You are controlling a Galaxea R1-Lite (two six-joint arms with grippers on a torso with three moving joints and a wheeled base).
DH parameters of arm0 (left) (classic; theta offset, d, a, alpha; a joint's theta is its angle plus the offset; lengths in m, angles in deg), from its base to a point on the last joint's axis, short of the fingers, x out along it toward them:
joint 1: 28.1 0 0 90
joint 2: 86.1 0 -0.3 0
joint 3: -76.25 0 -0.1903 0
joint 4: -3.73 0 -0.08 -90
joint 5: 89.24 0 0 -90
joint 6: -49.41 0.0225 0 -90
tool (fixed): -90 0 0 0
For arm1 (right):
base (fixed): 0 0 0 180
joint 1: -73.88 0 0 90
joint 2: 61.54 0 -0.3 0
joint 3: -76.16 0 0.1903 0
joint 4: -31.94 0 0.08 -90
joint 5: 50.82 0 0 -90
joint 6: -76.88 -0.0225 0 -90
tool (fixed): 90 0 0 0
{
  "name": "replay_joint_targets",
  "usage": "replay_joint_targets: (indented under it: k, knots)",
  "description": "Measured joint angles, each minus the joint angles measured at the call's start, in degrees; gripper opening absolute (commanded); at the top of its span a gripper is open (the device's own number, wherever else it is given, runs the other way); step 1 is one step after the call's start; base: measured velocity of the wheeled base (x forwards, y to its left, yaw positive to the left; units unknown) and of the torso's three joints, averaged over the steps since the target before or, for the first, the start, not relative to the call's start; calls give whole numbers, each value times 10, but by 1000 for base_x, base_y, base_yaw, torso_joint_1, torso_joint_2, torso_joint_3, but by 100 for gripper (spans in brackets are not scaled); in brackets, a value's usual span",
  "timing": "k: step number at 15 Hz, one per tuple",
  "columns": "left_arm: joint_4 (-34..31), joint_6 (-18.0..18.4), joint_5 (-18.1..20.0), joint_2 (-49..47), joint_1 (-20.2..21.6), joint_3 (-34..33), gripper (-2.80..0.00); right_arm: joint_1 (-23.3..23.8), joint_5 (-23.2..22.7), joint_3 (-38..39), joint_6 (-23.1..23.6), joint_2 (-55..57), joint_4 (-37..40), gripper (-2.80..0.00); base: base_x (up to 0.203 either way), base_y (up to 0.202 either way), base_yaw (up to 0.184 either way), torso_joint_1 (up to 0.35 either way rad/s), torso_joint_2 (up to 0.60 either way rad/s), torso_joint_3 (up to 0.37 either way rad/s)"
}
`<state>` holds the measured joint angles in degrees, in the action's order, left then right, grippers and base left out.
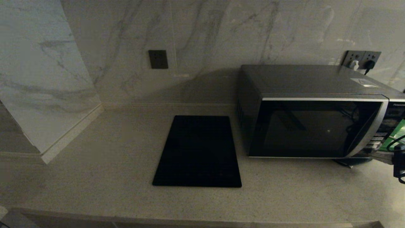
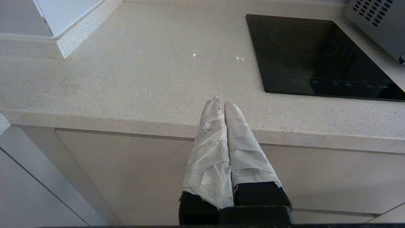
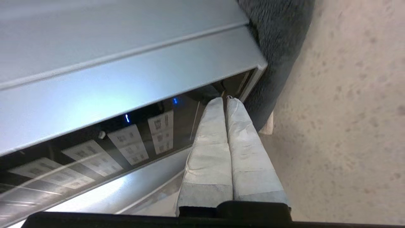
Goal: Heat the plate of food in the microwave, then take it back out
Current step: Open the microwave oven
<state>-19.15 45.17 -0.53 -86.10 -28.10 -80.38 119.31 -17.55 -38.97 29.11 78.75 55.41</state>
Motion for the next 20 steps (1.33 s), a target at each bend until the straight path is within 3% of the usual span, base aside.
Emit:
replay_joint_targets:
  k: [10, 20]
  knots:
    - [0, 0, 0, 0, 0, 0, -280, -8, -1, -8, -17, 9, -23, -280, 0, 0, 0, 0, 0, 0]
    - [0, 0, 0, 0, 0, 0, -280, -22, -29, 18, -17, -22, -22, -280, 0, 0, 0, 0, 0, 0]
